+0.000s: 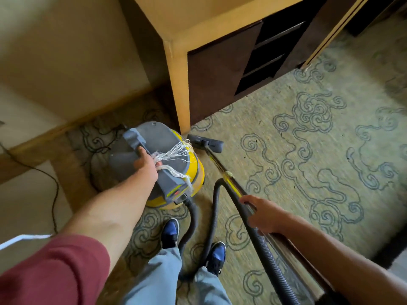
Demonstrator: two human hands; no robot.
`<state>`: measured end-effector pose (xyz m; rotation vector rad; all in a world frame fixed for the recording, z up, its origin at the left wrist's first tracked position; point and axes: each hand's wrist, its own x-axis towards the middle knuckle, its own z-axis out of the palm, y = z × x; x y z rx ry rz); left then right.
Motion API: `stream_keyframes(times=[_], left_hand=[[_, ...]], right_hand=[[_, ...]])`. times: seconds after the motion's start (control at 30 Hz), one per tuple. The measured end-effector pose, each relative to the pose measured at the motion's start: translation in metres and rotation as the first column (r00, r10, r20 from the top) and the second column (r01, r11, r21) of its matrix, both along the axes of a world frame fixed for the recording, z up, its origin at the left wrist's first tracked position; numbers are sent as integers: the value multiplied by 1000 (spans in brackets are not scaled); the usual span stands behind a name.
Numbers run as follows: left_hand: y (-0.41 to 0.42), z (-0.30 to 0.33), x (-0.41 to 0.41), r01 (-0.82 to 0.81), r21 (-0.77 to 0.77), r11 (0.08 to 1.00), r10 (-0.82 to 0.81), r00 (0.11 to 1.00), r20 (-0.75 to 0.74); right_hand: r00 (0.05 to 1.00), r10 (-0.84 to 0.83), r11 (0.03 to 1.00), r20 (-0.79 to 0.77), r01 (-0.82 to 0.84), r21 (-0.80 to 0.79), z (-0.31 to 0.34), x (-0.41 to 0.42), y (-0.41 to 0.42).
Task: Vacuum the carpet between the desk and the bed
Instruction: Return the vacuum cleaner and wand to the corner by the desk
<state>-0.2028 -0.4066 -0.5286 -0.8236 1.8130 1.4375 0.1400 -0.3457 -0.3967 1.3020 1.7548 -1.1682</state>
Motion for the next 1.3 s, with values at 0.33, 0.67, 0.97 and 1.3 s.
stream_keyframes(times=[0.33,0.67,0.97,1.3], left_hand=[[-62,54,-41,-82,-24,996,80,993,-88],[-109,62,-154,-13,-140,990,1,996,-85],[-105,51,-235,53,-194,980,-77,990,-121],[-105,40,-272,-84,-147,986,59,985,-165]], right_hand=[[958,251,968,-136,-253,3,31,-57,-13],[899,422,906,-116,-414,90,53,-197,-8],[847,529,840,-46,-516,168,55,-311,33],[527,826,455,198,-833,315,77,-367,128]])
